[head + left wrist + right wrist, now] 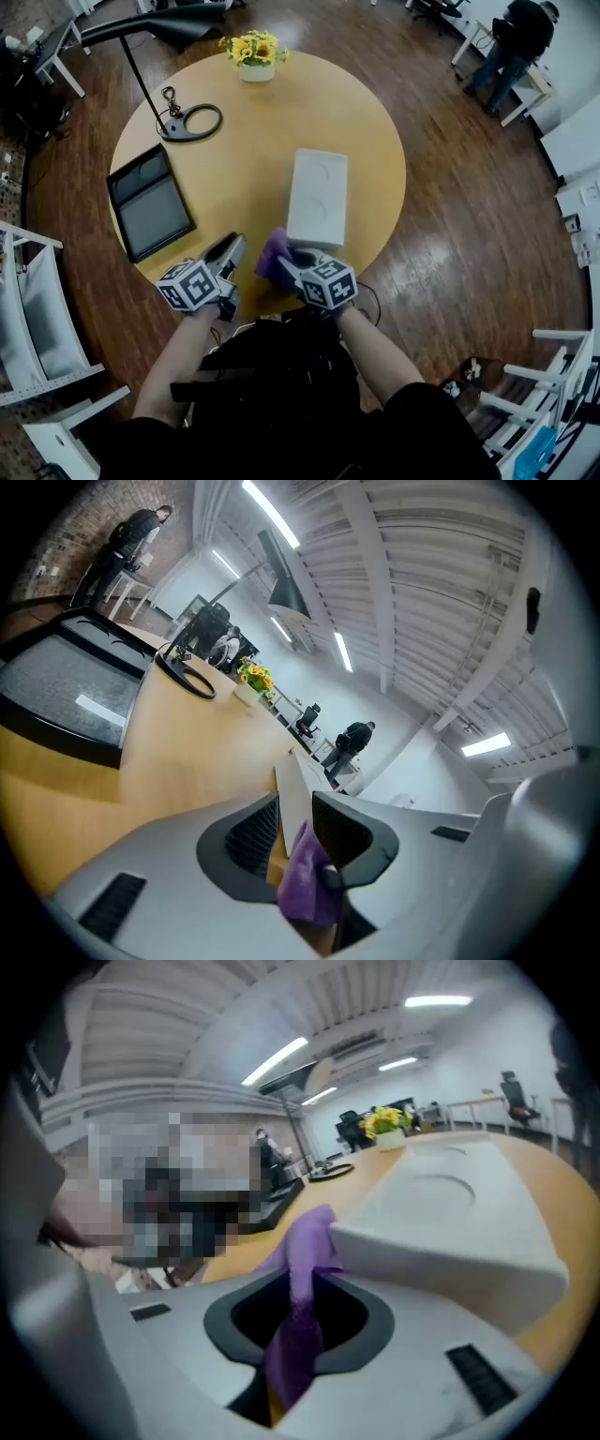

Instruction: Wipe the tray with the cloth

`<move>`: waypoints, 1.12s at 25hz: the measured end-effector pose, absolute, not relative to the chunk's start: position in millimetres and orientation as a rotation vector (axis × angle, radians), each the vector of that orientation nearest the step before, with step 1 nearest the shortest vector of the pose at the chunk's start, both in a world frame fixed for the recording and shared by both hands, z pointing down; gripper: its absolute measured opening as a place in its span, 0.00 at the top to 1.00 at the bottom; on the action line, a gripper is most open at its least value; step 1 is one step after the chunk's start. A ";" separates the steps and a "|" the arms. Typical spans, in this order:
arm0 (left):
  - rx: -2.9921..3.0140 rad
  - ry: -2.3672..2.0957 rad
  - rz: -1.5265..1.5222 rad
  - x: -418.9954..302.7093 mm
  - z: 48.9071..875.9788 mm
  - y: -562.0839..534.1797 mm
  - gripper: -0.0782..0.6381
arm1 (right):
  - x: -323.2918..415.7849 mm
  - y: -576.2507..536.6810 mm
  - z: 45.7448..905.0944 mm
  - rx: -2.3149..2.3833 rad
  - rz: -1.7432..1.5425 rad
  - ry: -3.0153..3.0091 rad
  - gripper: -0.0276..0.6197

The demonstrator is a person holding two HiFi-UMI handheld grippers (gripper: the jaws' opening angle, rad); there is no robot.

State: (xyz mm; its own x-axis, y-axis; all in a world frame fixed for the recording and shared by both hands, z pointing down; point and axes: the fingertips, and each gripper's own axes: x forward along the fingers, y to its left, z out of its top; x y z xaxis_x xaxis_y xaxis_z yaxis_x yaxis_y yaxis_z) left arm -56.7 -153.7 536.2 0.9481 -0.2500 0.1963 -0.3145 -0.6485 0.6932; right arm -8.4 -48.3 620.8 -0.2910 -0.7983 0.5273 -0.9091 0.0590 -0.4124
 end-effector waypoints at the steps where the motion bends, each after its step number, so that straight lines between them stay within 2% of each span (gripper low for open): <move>1: 2.302 -0.392 0.108 -58.6 537.6 -152.1 0.76 | 0.1 -45.6 620.6 1.816 1.128 -2.159 0.84; 20: 2.280 -0.278 0.174 -31.4 553.2 -128.5 0.76 | 83.9 31.6 625.9 2.340 1.192 -1.830 0.84; 28: 2.278 -0.256 0.209 -23.4 558.1 -127.1 0.76 | 98.9 49.3 628.0 2.395 1.154 -1.774 0.84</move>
